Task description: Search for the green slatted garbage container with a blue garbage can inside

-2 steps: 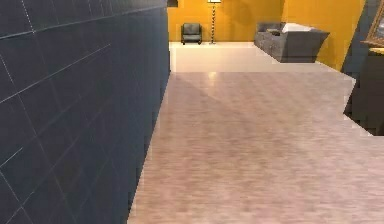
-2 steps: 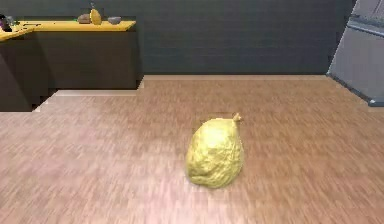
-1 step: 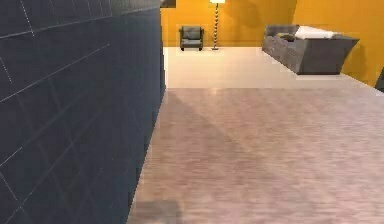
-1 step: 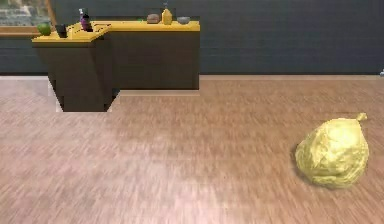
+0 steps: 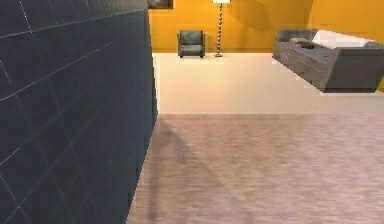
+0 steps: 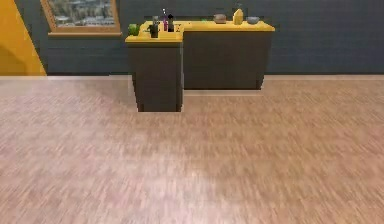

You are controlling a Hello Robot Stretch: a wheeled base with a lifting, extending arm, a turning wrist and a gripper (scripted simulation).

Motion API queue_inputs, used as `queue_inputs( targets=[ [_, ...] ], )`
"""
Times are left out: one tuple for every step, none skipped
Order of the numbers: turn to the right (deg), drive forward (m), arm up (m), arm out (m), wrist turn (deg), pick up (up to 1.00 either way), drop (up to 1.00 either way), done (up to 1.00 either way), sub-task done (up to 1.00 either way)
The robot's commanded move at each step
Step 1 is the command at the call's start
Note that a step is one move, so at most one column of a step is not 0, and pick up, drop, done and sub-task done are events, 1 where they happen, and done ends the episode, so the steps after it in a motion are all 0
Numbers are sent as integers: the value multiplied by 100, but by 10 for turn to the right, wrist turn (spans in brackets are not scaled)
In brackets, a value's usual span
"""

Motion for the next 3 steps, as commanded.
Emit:
queue_inputs(
  targets=[
    [0, 100, 0, 0, 0, 0, 0, 0, 0],
    [0, 100, 0, 0, 0, 0, 0, 0, 0],
    [0, 85, 0, 0, 0, 0, 0, 0, 0]
  ],
)
